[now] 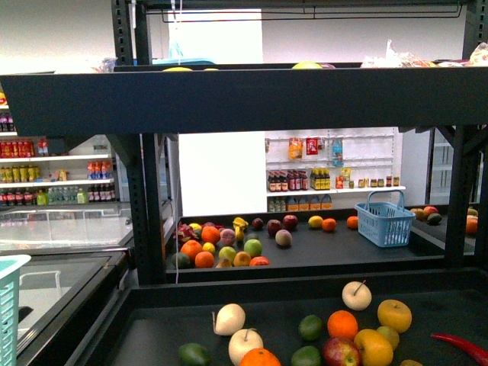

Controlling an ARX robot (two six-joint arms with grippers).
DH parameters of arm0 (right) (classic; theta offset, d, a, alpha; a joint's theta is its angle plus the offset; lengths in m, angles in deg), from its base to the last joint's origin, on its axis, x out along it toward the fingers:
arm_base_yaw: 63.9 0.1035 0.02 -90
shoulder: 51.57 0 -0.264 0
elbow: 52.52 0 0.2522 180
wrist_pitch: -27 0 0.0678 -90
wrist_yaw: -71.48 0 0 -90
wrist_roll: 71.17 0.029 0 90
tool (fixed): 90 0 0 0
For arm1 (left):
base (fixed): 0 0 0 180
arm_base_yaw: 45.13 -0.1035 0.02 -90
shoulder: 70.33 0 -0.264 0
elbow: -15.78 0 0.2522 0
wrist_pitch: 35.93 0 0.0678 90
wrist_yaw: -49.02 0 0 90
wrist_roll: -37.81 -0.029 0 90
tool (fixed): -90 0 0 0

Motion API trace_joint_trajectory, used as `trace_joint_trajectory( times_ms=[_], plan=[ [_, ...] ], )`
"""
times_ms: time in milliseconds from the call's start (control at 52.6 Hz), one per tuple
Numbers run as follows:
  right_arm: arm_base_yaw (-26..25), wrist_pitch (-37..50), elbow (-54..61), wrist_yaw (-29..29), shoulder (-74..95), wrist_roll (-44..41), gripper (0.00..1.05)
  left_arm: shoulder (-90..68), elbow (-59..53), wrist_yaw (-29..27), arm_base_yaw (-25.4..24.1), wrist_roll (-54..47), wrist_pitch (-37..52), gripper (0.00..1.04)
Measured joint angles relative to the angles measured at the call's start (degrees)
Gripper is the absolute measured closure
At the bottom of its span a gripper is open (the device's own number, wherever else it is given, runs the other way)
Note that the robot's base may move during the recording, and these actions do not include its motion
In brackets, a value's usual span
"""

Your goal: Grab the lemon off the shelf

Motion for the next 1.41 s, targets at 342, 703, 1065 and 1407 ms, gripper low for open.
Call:
trace_joint_trajectory(
  times_ms=[342, 703, 1065, 1407],
  plan=[
    [0.0, 0.0, 0.0, 0.0, 0.0, 0.0, 0.07, -6.3, 6.6, -2.6, 1.0, 1.3, -1.3, 0.08],
    [0.0, 0.0, 0.0, 0.0, 0.0, 0.0, 0.07, -7.3, 8.4, -4.4, 1.0, 0.7, -3.7, 0.48],
    [0.0, 0.0, 0.0, 0.0, 0.0, 0.0, 0.07, -4.1, 5.9, 1.4, 1.0, -2.0, -4.6, 0.93],
    [0.0, 0.0, 0.0, 0.0, 0.0, 0.0, 0.07, 10.0, -3.4, 17.0, 5.5, -12.1, -9.4, 0.97]
  ],
)
